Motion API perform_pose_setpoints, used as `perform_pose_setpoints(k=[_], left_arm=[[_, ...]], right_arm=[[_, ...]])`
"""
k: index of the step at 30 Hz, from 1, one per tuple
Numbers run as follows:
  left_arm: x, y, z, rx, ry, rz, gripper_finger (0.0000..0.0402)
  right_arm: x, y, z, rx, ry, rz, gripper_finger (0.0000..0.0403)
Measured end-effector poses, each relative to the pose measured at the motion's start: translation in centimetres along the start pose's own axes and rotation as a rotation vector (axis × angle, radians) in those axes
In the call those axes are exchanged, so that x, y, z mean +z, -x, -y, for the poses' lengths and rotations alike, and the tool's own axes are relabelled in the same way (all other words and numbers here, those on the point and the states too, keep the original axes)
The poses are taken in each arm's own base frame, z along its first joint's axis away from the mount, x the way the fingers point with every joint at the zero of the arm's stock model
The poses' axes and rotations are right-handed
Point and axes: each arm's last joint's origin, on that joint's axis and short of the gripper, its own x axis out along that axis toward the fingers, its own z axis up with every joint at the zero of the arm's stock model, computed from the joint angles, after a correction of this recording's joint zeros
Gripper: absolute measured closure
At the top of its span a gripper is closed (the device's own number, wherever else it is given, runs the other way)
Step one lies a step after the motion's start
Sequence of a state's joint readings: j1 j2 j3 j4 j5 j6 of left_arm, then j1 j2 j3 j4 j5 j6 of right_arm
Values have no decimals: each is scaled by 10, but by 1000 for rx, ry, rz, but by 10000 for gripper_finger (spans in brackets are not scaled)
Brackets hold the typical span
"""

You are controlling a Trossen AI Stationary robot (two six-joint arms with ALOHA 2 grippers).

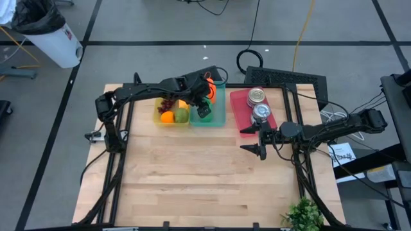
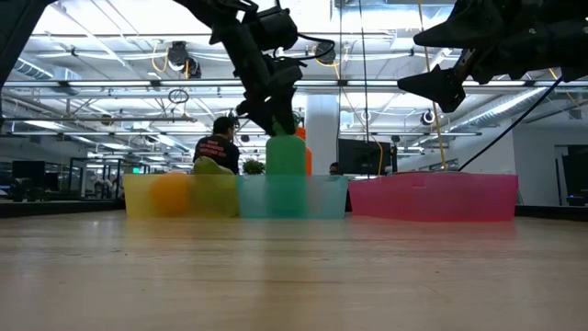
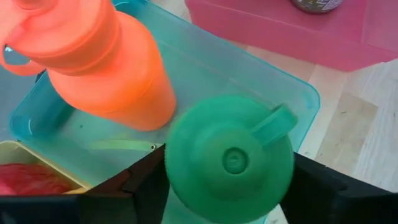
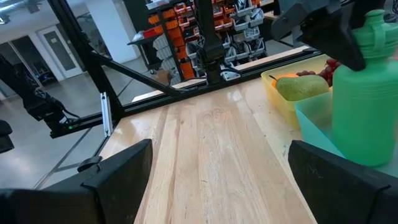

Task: Pick & Place Food Item
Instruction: Put the green tumbler into the green bin, then return to Home Position

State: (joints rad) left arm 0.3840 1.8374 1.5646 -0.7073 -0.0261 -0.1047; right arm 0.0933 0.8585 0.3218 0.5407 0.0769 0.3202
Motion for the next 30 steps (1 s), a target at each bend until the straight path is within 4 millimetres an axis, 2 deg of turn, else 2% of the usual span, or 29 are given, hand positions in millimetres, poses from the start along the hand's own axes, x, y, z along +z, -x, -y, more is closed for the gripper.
perform_pose_setpoints(k=[9, 16, 19, 22, 25, 30], left_arm=[[-1, 0, 5, 16, -60, 2, 67], [-1, 0, 4, 19, -57, 0, 41], [-2, 8, 4, 20, -61, -5, 40], [-2, 24, 4, 18, -65, 14, 43], [-1, 48, 3, 15, -64, 56, 45], [-8, 110, 0, 11, -112, 154, 39]], right_arm=[[0, 0, 0, 0, 0, 0, 46], [0, 0, 0, 0, 0, 0, 46], [0, 0, 0, 0, 0, 0, 46], [-1, 0, 0, -2, 0, -7, 46], [-2, 0, 1, -5, 1, -17, 46], [-2, 0, 1, -6, -8, -18, 46]])
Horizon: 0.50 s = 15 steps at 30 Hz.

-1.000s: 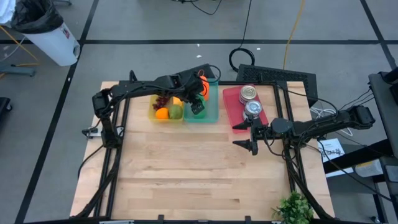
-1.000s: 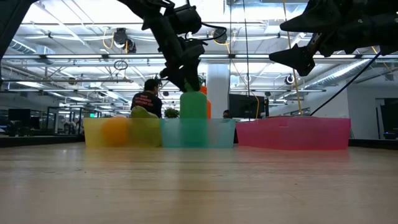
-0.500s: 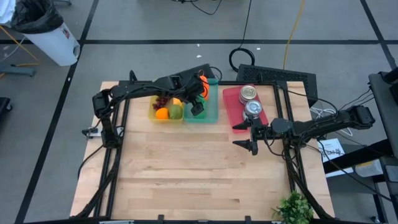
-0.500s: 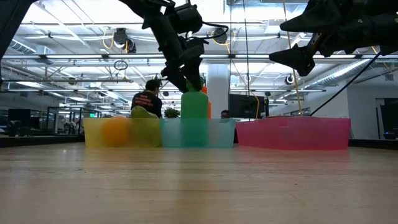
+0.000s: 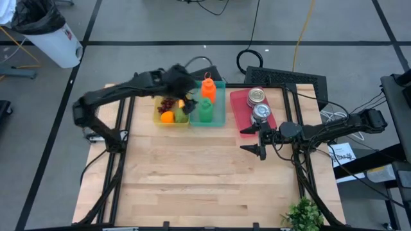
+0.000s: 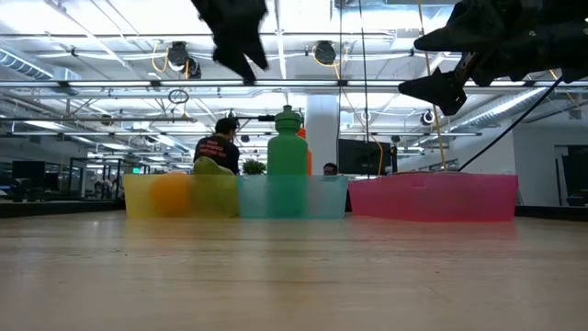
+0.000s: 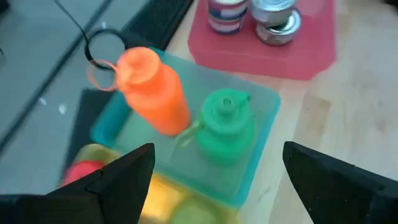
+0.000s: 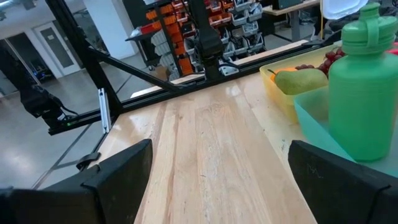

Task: Pick & Place Food Item
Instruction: Return to Home Position

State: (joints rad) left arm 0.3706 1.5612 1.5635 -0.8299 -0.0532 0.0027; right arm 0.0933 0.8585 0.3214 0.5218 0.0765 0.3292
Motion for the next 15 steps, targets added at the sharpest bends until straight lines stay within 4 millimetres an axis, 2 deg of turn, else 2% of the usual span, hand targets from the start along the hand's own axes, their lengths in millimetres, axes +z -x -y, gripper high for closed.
perform_pose_setpoints(k=[4, 7, 11, 15], left_arm=[[-10, 62, -3, 4, -90, 74, 37], [-23, 114, -6, 6, -64, 162, 36], [-47, 173, -9, 2, 3, 286, 36], [-80, 228, -12, 24, -43, 422, 36]], right_arm=[[1, 1, 0, 4, -1, 5, 46], [4, 4, -1, 11, 3, 24, 46], [9, 8, -2, 23, 3, 57, 46], [10, 10, -3, 23, -6, 58, 46]])
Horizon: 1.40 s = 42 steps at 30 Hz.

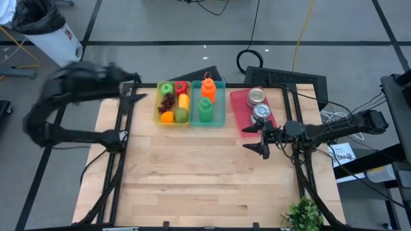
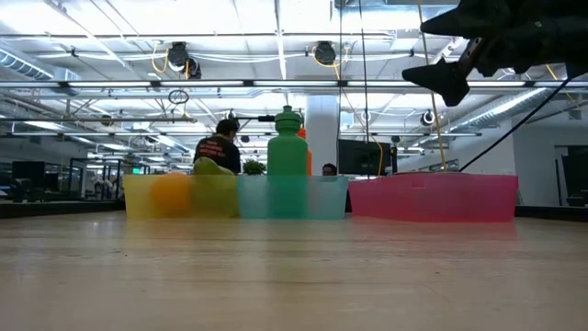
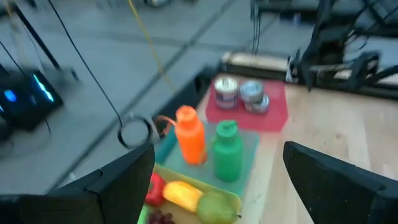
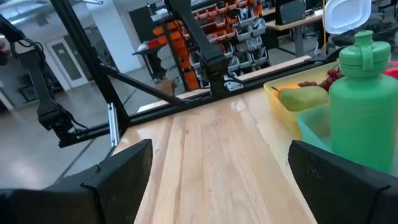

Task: Pick & Place Food Item
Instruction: Return to Home Position

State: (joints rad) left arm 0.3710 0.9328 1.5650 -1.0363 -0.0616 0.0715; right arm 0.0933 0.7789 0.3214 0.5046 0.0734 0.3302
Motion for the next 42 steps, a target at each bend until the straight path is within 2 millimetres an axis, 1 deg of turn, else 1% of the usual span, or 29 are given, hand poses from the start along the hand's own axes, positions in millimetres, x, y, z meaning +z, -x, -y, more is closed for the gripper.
perform_pose_setpoints(k=[5, 9, 11, 12, 14, 17, 20, 23, 26, 29, 31, 33, 35, 37, 40, 42], left_arm=[[-17, 65, -3, 17, -13, 166, 36], [-39, 108, -4, 13, 51, 259, 36], [-54, 122, -3, -2, 83, 279, 36], [-62, 126, -3, -13, 90, 278, 36], [-80, 127, -1, -46, 94, 251, 36], [-108, 116, 3, -84, 111, 203, 36], [-133, 94, 6, -80, 159, 192, 36], [-151, 60, 10, -99, 233, 224, 36], [-162, 22, 14, -152, 327, 296, 36], [-174, -18, 19, -217, 335, 358, 36], [-184, -42, 22, -267, 308, 404, 36], [-198, -63, 27, -330, 260, 444, 36], [-211, -76, 30, -392, 202, 483, 36], [-222, -83, 33, -443, 157, 505, 36], [-235, -90, 36, -479, 123, 492, 36], [-240, -90, 36, -483, 104, 473, 36]], right_arm=[[-2, 0, 1, -9, 0, -21, 46], [-2, 0, 1, -7, -1, -16, 46], [-2, 0, 1, -8, -1, -15, 46], [-2, 0, 1, -8, -1, -15, 46], [-2, 0, 1, -8, -1, -15, 46], [-2, 0, 1, -8, 2, -15, 46], [-2, 0, 1, -8, 2, -15, 46], [-1, 0, 1, -11, 1, -14, 46], [-1, 0, 1, -11, -1, -13, 46], [-1, 0, 1, -12, -1, -13, 46], [-2, 0, 1, -12, -1, -14, 46], [-2, 0, 1, -11, -7, -18, 46], [-1, 1, 1, -10, -22, -17, 46], [1, 3, 0, -4, -24, -6, 46], [5, 11, 0, -3, -11, 6, 46], [7, 18, 0, -5, -1, 7, 46]])
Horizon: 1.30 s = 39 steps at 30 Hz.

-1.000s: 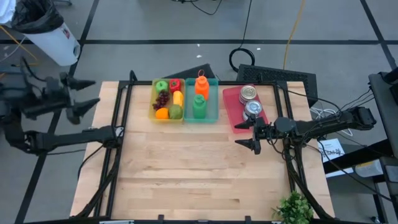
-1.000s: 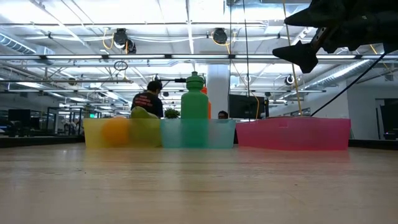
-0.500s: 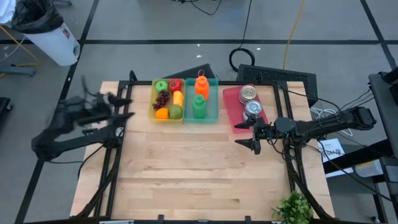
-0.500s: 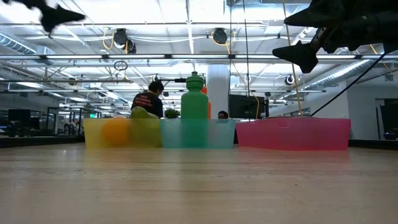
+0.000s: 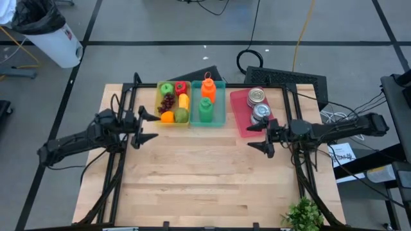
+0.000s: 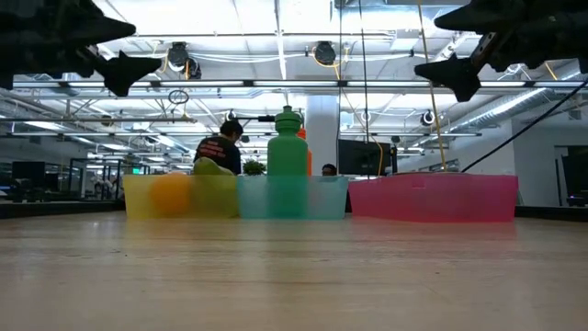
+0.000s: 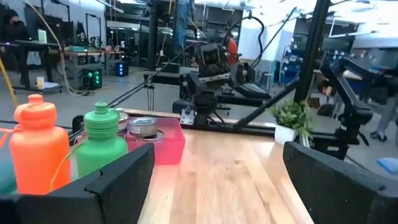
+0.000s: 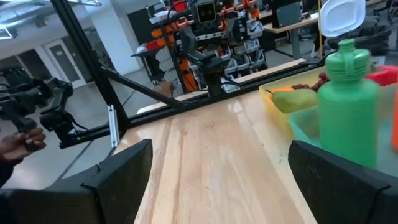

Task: Pick & Place Food Item
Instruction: Return to Home Position

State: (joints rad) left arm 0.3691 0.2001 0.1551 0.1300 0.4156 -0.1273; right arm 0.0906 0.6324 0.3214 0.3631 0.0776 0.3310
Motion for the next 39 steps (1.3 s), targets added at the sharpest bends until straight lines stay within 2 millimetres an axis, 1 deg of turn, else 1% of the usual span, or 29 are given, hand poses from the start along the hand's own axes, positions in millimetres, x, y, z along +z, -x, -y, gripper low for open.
perform_pose_setpoints(k=[5, 9, 12, 16, 19, 21, 25, 27, 33, 39], left_arm=[[-2, 2, 4, -26, -46, -8, 36], [-3, 0, 9, -63, -92, -14, 36], [-7, -1, 12, -41, -88, -24, 36], [-24, -4, 15, -49, -83, -26, 36], [-32, -5, 17, -68, -91, -8, 36], [-34, -5, 18, -67, -96, -12, 36], [-35, -5, 19, -67, -106, -19, 36], [-35, -5, 19, -70, -120, -19, 36], [-39, -6, 18, -52, -100, -13, 36], [-40, -6, 17, -7, -117, -25, 36]], right_arm=[[6, 19, -1, 7, 49, 21, 46], [6, 31, 0, 8, 95, 34, 46], [-1, 38, 4, -2, 129, 61, 46], [-13, 46, 11, -78, 182, 114, 46], [-22, 51, 15, -79, 217, 149, 46], [-26, 55, 17, -74, 227, 175, 46], [-32, 59, 19, -65, 253, 216, 46], [-37, 57, 20, -72, 279, 198, 46], [-38, 56, 23, -142, 288, 192, 46], [-37, 57, 23, -161, 331, 205, 46]])
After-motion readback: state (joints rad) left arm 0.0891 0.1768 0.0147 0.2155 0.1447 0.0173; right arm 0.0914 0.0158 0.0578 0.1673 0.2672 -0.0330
